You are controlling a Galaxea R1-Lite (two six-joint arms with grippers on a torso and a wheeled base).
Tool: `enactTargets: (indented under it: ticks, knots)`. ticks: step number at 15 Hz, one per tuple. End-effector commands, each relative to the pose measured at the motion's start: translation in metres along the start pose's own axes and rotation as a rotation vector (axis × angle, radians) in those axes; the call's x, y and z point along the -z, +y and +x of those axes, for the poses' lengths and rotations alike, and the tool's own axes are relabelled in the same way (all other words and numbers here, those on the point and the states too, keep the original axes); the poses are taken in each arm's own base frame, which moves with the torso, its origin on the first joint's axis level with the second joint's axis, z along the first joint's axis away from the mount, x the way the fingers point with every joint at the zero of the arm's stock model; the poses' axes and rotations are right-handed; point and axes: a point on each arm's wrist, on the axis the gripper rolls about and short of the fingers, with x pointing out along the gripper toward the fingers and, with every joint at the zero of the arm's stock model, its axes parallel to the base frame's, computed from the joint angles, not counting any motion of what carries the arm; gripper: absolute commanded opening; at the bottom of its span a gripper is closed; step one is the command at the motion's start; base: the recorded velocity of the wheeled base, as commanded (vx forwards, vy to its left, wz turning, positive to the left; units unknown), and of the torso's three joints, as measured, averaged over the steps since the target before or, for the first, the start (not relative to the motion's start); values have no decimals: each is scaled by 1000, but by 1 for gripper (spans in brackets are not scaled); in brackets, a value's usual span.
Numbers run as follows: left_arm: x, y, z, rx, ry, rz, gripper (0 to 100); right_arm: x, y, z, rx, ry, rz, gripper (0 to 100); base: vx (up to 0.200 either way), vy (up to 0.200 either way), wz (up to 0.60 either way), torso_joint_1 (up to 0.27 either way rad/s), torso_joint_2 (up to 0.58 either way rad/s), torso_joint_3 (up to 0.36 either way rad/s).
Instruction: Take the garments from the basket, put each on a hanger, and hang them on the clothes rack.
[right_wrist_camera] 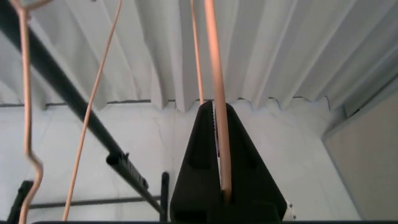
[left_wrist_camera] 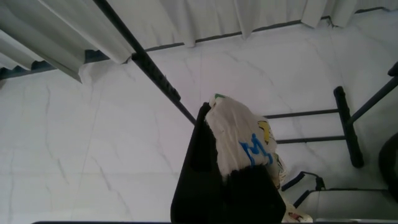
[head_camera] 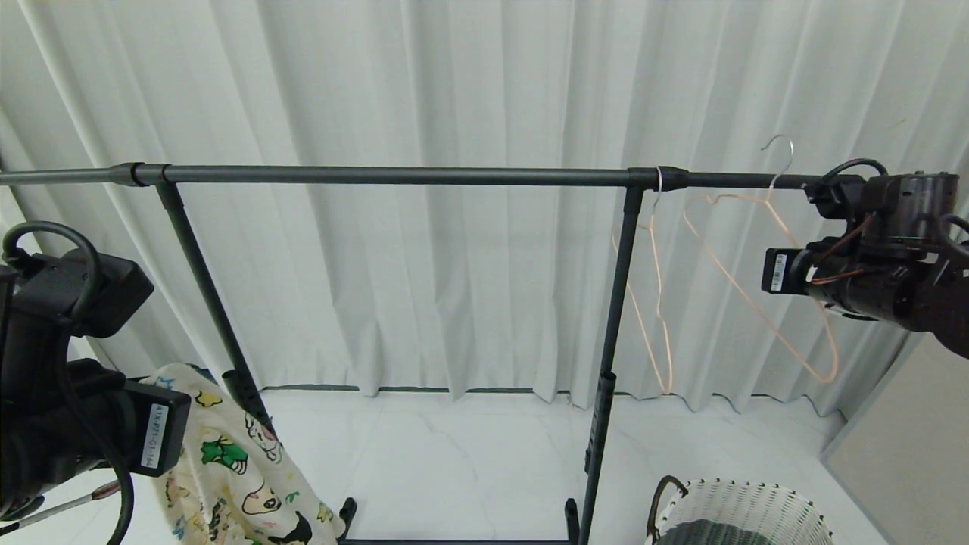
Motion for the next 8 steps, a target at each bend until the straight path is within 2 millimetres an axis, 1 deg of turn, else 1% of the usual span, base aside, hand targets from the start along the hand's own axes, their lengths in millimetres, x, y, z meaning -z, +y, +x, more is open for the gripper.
enactTargets:
  ticks: [1,5,8]
  knots:
    - [0,1,-2,-1,-9,-4,0,-1,-2,-27,-11,-19,0,0,-200,0,0,7,2,-2]
    - [1,1,-3,-1,-12,-5,0,14,2,-58,-39,4,-20,0,-200,0,0,4,1,5]
    - [1,1,-3,-1,-12,-5,0,20,3,-80,-66,-1,-47,0,-200,0,0,-2,2,2]
